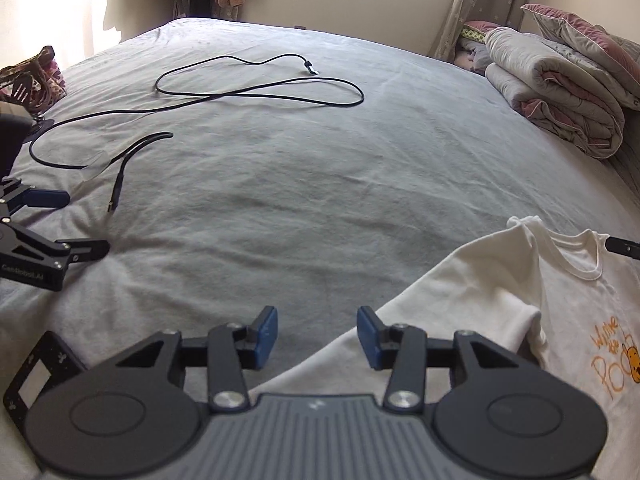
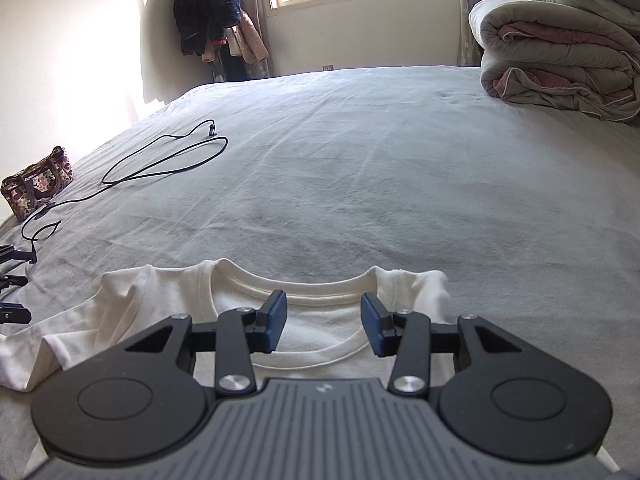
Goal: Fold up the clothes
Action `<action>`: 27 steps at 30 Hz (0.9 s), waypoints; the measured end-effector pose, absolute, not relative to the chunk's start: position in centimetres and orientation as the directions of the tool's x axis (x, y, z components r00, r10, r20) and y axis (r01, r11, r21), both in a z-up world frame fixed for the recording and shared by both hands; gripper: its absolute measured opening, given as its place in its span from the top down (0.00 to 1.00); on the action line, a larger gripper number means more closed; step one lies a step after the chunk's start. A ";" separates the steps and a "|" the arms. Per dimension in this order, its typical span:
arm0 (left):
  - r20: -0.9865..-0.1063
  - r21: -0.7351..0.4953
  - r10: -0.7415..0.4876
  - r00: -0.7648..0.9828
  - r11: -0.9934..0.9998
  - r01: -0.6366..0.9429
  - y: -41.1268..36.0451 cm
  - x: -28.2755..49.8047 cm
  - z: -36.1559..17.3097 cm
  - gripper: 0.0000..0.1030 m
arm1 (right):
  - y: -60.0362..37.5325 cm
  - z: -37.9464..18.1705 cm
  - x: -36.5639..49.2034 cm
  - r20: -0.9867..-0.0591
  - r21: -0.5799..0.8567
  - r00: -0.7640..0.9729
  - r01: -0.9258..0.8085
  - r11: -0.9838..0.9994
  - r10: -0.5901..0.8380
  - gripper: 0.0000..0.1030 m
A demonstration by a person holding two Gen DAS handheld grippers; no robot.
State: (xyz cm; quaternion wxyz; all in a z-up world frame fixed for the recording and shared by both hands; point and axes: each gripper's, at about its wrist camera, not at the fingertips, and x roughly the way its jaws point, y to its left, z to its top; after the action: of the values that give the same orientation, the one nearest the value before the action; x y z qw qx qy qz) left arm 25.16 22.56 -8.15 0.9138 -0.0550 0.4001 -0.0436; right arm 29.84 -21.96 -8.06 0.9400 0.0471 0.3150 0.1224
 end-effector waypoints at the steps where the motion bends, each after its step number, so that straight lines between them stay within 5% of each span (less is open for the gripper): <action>1: -0.727 -0.143 -0.121 0.676 0.989 0.023 23.5 24.6 -7.9 0.57 | -21.5 -7.8 29.8 -0.575 0.158 0.775 -0.208 0.965 0.262 0.56; 27: -0.733 -0.149 -0.106 0.671 0.989 -0.007 31.2 19.0 -7.7 0.55 | -11.4 -8.3 30.7 -0.615 0.095 0.716 -0.349 0.932 0.331 0.56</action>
State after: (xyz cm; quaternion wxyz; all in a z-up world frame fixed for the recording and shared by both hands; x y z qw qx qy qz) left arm 19.01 31.18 -7.70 0.9115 -0.0696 0.4044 -0.0272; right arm 30.67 -11.41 -8.33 0.9261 -0.0139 0.3294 0.1836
